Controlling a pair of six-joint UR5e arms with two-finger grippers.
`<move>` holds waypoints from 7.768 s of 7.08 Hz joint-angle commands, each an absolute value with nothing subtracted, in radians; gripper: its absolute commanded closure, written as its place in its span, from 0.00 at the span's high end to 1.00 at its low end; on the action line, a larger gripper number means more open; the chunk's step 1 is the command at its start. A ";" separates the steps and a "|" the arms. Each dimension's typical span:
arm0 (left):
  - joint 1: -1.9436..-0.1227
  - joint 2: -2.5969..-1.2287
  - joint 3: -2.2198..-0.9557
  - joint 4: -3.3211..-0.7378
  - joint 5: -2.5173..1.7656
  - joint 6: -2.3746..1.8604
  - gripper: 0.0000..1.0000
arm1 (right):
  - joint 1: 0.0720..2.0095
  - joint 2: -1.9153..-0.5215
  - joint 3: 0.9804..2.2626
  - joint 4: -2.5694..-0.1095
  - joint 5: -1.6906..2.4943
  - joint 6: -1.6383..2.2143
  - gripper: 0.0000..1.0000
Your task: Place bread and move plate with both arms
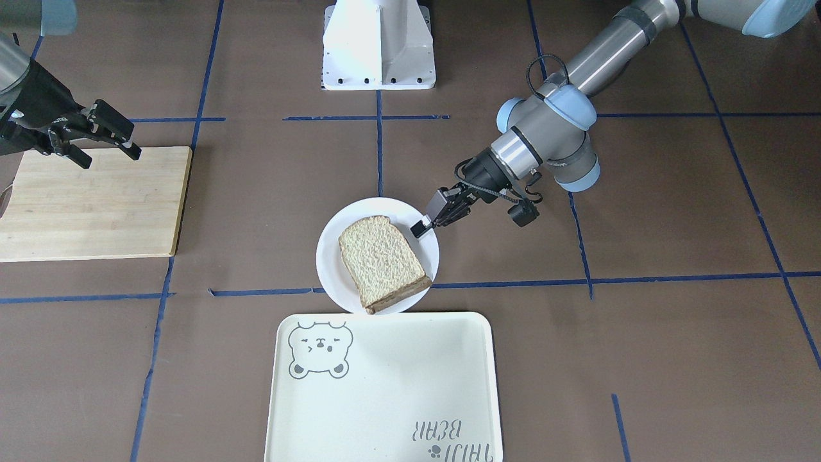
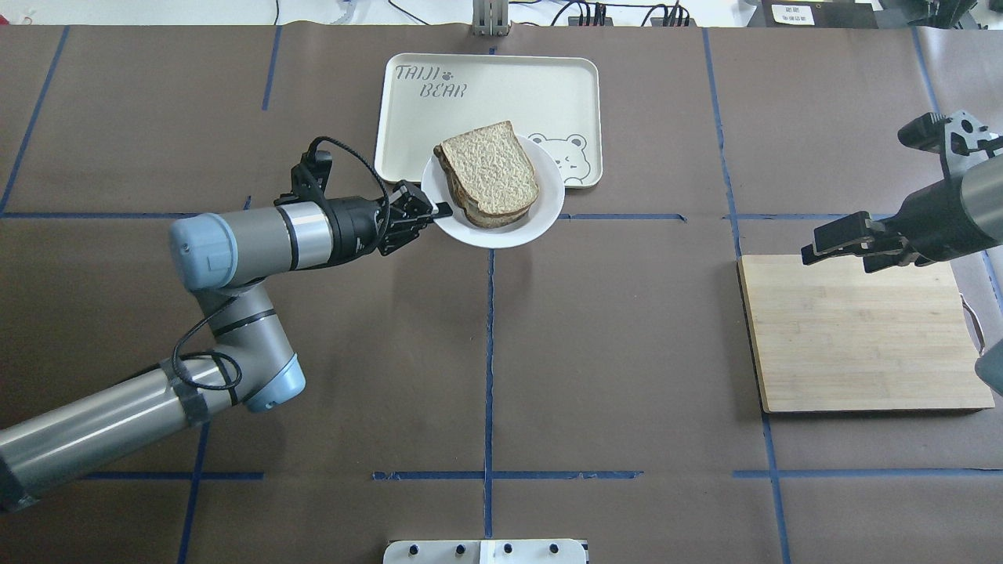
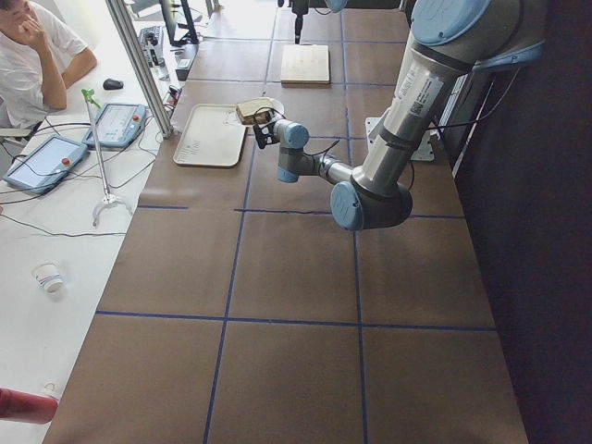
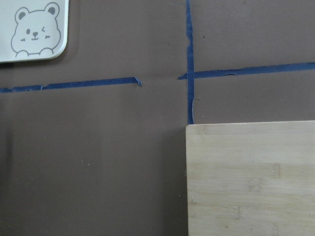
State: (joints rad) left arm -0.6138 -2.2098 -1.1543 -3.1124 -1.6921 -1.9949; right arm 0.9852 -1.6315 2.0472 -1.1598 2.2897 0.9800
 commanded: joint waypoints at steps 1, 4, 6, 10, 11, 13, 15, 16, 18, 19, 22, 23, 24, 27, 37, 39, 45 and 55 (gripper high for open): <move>-0.682 -2.366 -0.908 -3.111 -1.692 -2.048 0.00 | 0.986 -1.709 2.051 -1.060 2.301 0.980 1.00; -0.698 -2.483 -0.692 -3.111 -1.689 -2.049 0.00 | 0.986 -1.717 2.049 -1.060 2.304 0.980 1.00; -0.698 -2.502 -0.646 -3.112 -1.689 -2.049 0.00 | 0.986 -1.717 2.048 -1.058 2.304 0.980 1.00; -0.696 -2.517 -0.606 -3.112 -1.689 -2.049 0.06 | 0.985 -1.717 2.045 -1.058 2.303 0.982 1.00; -0.698 -2.517 -0.607 -3.112 -1.689 -2.049 0.17 | 0.985 -1.715 2.045 -1.058 2.303 0.982 1.00; -0.698 -2.513 -0.618 -3.114 -1.692 -2.046 0.54 | 0.985 -1.713 2.046 -1.060 2.304 0.982 1.00; -0.696 -2.453 -0.702 -3.114 -1.695 -2.034 0.61 | 0.983 -1.712 2.046 -1.058 2.304 0.982 1.00; -0.696 -2.368 -0.827 -3.111 -1.697 -2.031 0.61 | 0.983 -1.710 2.045 -1.060 2.304 0.982 1.00; -0.696 -2.315 -0.946 -3.105 -1.697 -2.028 0.70 | 0.983 -1.710 2.045 -1.058 2.304 0.982 1.00; -0.698 -2.253 -1.048 -3.085 -1.695 -1.995 0.73 | 0.989 -1.713 2.046 -1.060 2.304 0.982 1.00; -0.751 -2.015 -1.433 -2.727 -1.695 -1.578 0.75 | 1.028 -1.730 2.039 -1.063 2.293 0.979 1.00; -0.791 -1.956 -1.604 -2.449 -1.695 -1.428 0.80 | 1.057 -1.741 2.039 -1.065 2.293 0.974 1.00; -0.877 -1.883 -1.723 -2.213 -1.694 -1.220 0.85 | 1.098 -1.759 2.040 -1.065 2.296 0.965 1.00; -1.124 -1.711 -1.786 -1.978 -1.843 -0.607 0.87 | 1.210 -1.827 2.000 -1.077 2.304 0.813 1.00; -1.563 -1.557 -1.647 -1.378 -2.398 0.233 1.00 | 1.608 -1.773 1.806 -1.664 2.335 -0.127 0.99; -1.626 -1.517 -1.776 -1.277 -2.396 0.232 1.00 | 1.595 -1.712 1.761 -1.672 2.352 -0.127 1.00; -1.641 -1.456 -1.808 -1.328 -2.401 0.250 1.00 | 1.574 -1.683 1.770 -1.721 2.352 -0.143 1.00; -1.635 -1.443 -1.782 -1.419 -2.390 0.141 1.00 | 1.572 -1.689 1.779 -1.715 2.350 -0.140 1.00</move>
